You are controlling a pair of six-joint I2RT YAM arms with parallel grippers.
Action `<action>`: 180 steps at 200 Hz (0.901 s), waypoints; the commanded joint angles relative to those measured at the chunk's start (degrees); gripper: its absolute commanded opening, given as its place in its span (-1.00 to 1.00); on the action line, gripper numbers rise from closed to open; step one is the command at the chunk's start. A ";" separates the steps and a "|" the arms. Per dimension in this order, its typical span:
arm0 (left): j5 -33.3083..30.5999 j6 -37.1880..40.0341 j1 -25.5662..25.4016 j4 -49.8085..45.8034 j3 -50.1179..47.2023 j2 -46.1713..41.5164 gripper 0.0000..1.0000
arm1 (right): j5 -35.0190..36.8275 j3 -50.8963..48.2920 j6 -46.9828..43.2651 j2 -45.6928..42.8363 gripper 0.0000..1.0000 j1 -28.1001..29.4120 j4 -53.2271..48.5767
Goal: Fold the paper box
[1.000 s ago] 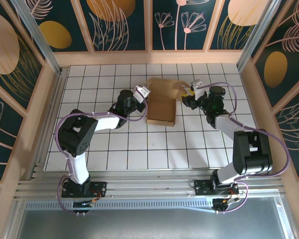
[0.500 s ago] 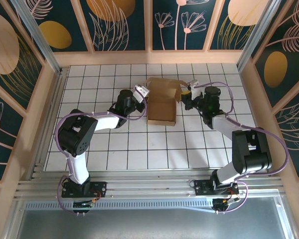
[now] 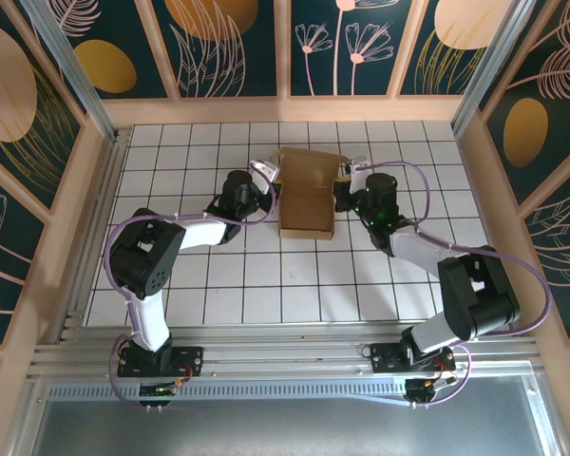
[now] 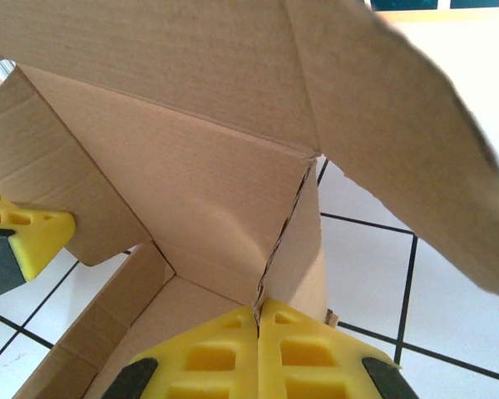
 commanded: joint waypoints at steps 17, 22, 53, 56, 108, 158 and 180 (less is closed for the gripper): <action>8.56 -8.61 -1.27 3.88 -0.50 -3.17 -1.00 | 1.52 -4.05 1.70 -0.16 -1.00 4.13 1.30; 9.18 -9.18 -1.32 3.24 -0.55 -3.03 -1.00 | 1.61 -4.30 1.68 -0.17 -1.00 4.30 1.44; 12.43 -12.24 -1.60 1.25 -0.47 -1.93 -1.00 | 2.15 -6.29 1.94 -0.53 -1.00 5.09 3.00; 12.30 -12.35 -1.62 1.16 -0.50 -1.94 -1.00 | 2.15 -6.34 1.99 -0.55 -1.00 5.11 3.12; 10.91 -13.48 -1.71 -3.46 -2.66 -0.56 -1.00 | 3.00 -8.74 2.32 -1.97 -1.00 5.89 3.95; 10.86 -15.19 -1.71 -2.18 -7.88 -1.43 -1.00 | 4.24 -11.63 1.34 -4.38 -1.00 6.66 4.27; 11.40 -17.34 -1.71 0.62 -10.00 -1.35 -1.00 | 4.30 -13.57 1.38 -5.27 -1.00 6.71 4.97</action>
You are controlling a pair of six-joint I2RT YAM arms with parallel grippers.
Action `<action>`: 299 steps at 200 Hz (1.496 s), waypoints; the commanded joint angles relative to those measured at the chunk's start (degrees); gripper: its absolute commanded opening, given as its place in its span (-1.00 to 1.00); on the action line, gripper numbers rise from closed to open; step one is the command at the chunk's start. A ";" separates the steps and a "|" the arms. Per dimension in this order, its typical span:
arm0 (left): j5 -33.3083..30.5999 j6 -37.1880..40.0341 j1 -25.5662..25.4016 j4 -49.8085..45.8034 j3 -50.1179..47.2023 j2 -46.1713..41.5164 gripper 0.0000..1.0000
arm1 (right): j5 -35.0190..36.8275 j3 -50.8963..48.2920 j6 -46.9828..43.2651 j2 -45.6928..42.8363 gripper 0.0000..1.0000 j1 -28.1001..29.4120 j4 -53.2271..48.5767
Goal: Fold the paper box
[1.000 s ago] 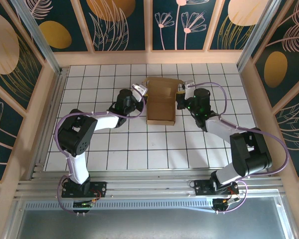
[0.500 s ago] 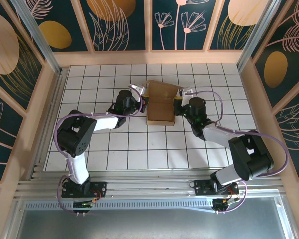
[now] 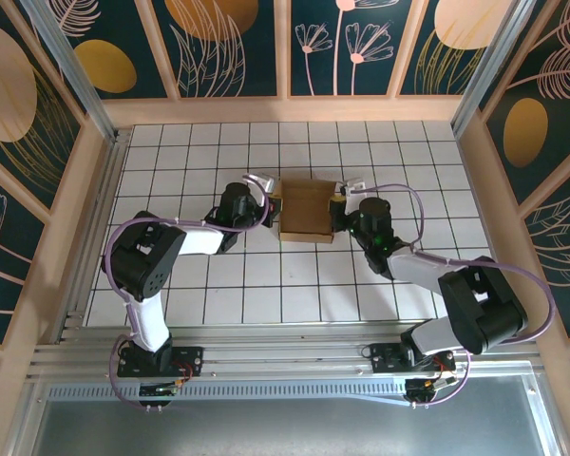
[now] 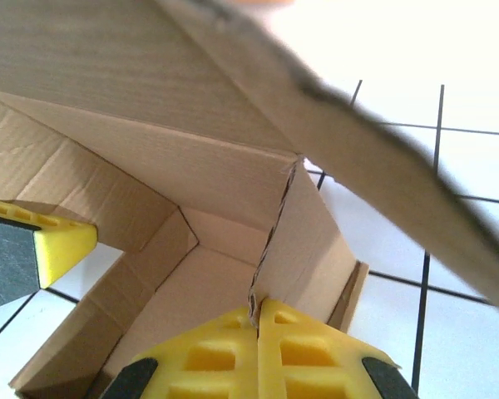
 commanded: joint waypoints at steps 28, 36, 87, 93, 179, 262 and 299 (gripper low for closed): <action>4.55 -6.00 -1.44 2.08 -5.87 -1.02 -1.00 | -1.65 -4.90 0.29 -2.47 -1.00 1.81 -1.83; 4.29 -6.41 -1.41 3.34 -7.07 -1.47 -1.00 | -1.48 -6.02 0.20 -3.08 -1.00 2.07 -1.08; 4.51 -8.82 -1.52 8.99 -11.46 -3.44 -0.28 | -1.18 -9.30 0.37 -4.32 -0.99 2.88 2.54; 4.59 -9.21 -1.54 9.75 -12.05 -3.83 -0.26 | -1.07 -9.46 0.37 -4.22 -0.98 2.88 2.93; 4.13 -15.81 -1.54 18.36 -25.70 -16.64 0.34 | 0.50 -10.09 1.26 -5.19 -0.91 3.06 5.41; -17.96 -33.83 -1.54 -9.24 -31.99 -52.57 0.53 | -3.79 -18.68 4.62 -21.93 0.49 3.23 1.32; -17.51 -44.20 -1.54 -32.24 -19.16 -51.35 0.24 | -8.04 -17.98 7.89 -43.50 0.58 3.17 -13.86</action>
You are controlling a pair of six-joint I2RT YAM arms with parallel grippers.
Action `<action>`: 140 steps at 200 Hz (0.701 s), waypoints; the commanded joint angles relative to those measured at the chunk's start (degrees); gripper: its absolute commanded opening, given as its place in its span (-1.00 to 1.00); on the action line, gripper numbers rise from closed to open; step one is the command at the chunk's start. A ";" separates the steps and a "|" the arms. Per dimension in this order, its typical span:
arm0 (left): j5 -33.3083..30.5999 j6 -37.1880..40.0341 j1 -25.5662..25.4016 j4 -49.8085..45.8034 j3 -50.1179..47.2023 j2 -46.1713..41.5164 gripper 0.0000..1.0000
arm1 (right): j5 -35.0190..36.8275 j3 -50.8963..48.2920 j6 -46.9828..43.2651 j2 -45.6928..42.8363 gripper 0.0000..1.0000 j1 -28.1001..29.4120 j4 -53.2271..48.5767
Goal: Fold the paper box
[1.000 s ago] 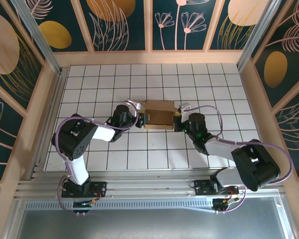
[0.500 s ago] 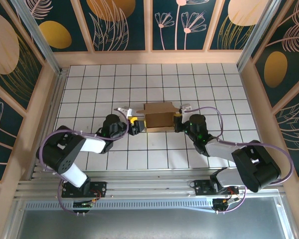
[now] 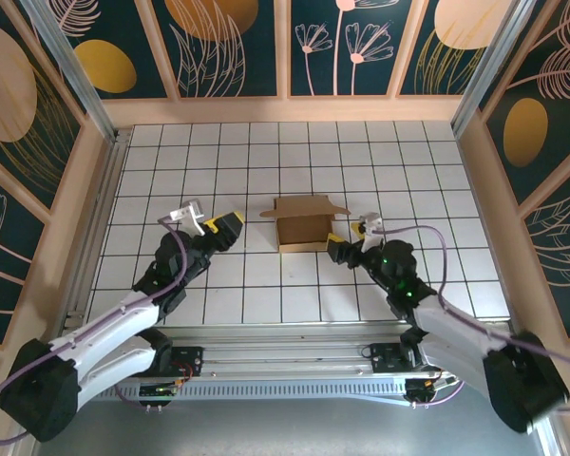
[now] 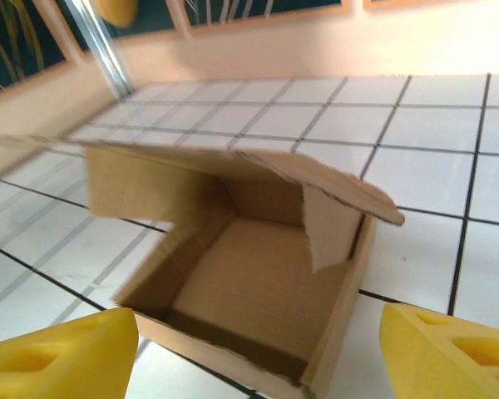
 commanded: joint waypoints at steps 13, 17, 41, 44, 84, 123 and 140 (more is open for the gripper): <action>2.83 -9.07 -0.18 -19.50 12.43 6.66 0.23 | 0.24 5.32 7.60 -16.38 0.75 -0.08 -16.04; 3.32 -9.63 -0.22 -19.56 13.72 7.57 0.23 | 1.78 6.91 9.38 -17.11 0.81 -0.38 -17.83; 2.66 -12.97 0.37 -22.53 21.51 13.11 0.42 | -3.39 19.76 17.86 -11.04 0.91 -7.83 -29.12; 2.82 -13.11 0.50 -22.69 22.57 13.78 0.47 | -5.46 21.62 19.43 -9.18 0.91 -9.61 -30.89; 12.60 -13.31 2.12 -21.23 33.37 27.79 0.63 | -28.18 43.03 21.86 18.28 0.79 -25.48 -49.36; 17.01 -7.42 2.25 -24.20 40.76 41.48 0.65 | -29.77 46.31 16.12 30.92 0.77 -23.25 -49.59; 18.34 -6.73 2.24 -20.57 38.92 43.55 0.66 | -29.73 44.83 15.58 34.16 0.79 -21.47 -47.97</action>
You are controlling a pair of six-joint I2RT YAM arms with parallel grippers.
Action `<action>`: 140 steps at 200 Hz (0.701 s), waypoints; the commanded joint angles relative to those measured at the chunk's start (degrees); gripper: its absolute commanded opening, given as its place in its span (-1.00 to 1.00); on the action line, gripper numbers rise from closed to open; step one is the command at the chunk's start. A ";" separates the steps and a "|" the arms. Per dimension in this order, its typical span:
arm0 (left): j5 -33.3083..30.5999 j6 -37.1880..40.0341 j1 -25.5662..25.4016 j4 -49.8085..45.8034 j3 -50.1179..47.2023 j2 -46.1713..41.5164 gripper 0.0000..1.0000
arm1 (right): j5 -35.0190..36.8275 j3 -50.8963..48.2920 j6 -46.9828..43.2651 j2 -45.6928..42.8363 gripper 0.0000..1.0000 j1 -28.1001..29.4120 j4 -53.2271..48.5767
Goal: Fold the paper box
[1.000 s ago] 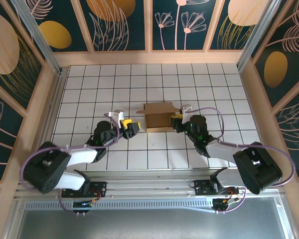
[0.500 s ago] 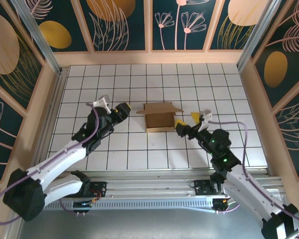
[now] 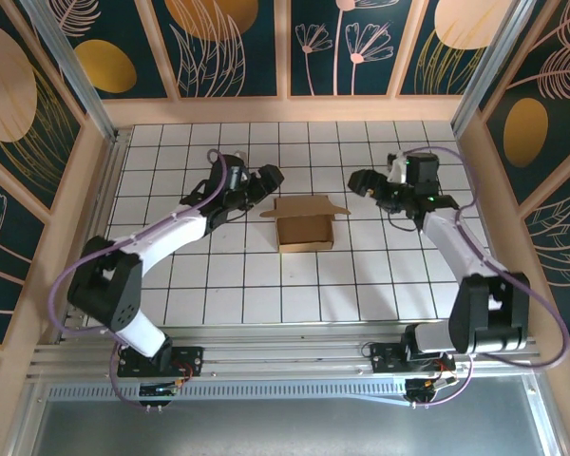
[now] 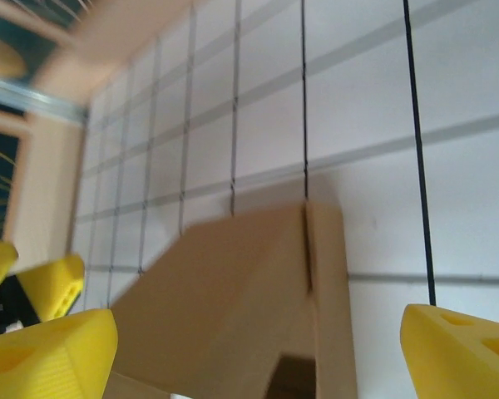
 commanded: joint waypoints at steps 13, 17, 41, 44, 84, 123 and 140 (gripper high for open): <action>6.07 3.24 0.21 1.65 -1.78 3.38 0.69 | -5.36 -1.80 -1.97 3.87 0.81 3.31 0.36; 6.32 3.50 0.21 1.79 -2.01 3.39 0.70 | -5.31 -2.27 -1.76 4.27 0.81 3.66 1.06; 7.10 4.79 0.20 2.69 -3.79 7.09 0.64 | -2.55 -5.22 -0.80 5.89 0.77 4.75 4.22; 7.26 4.81 0.20 2.97 -4.11 7.32 0.63 | -2.19 -5.73 -0.76 5.99 0.76 4.80 4.53; 7.98 4.56 0.12 5.96 -9.24 10.50 0.36 | 4.27 -11.47 -1.95 8.45 0.51 5.62 7.85; 7.78 4.93 -0.39 8.85 -14.04 13.83 0.26 | 12.92 -15.29 -3.66 11.51 0.40 9.67 9.84; 7.93 4.73 -0.55 10.01 -15.07 14.52 0.18 | 14.98 -16.33 -3.55 12.32 0.32 11.04 11.16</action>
